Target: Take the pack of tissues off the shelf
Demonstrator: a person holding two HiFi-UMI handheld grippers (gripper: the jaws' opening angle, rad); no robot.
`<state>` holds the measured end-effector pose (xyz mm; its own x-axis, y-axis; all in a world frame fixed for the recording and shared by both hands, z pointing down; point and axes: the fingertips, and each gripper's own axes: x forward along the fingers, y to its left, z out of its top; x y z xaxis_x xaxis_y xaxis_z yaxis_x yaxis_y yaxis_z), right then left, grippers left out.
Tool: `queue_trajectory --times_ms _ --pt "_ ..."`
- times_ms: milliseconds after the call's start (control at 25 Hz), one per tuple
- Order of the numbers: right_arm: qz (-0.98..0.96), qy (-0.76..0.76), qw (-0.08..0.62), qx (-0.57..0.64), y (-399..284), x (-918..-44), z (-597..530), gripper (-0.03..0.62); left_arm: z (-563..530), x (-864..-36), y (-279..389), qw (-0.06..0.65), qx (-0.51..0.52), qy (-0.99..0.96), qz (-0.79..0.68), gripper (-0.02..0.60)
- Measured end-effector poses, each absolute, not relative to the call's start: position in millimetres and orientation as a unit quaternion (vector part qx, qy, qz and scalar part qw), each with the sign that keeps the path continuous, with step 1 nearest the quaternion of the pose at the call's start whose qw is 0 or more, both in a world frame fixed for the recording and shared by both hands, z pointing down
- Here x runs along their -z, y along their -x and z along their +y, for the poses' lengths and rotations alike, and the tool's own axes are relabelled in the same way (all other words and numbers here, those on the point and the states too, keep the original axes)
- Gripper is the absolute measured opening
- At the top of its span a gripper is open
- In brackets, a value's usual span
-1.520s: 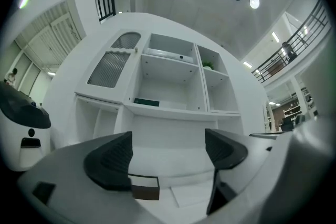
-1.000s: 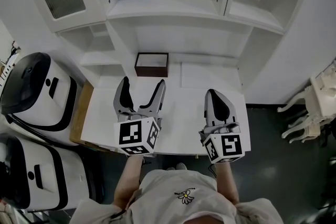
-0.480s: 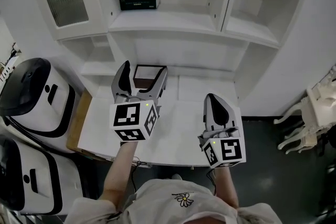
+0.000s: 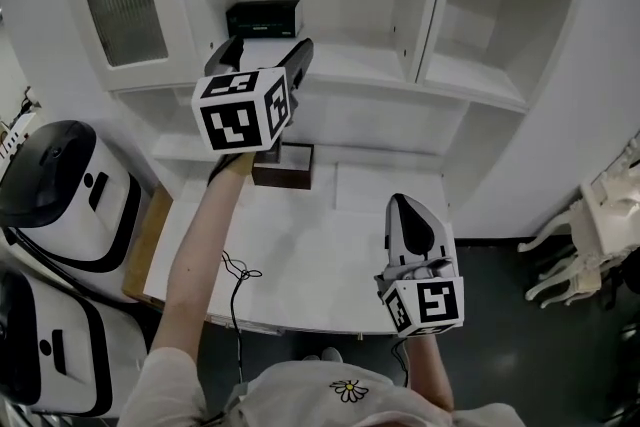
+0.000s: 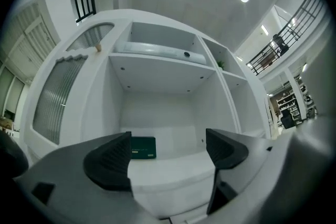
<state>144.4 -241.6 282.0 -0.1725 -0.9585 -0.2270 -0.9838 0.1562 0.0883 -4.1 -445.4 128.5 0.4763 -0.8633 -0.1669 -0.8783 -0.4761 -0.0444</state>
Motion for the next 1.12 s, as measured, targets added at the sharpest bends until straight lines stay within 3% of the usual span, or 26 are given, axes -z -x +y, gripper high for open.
queue_trajectory --times_ms 520,1120 --pt "0.727 0.681 0.035 -0.078 -184.5 -307.1 -241.8 0.003 -602.7 -123.0 1.8 0.016 0.064 0.814 0.577 0.425" --pt "0.716 0.695 0.018 -0.064 -197.8 -324.8 -252.7 0.003 -656.9 -139.4 -2.1 0.013 0.118 0.775 0.621 0.425"
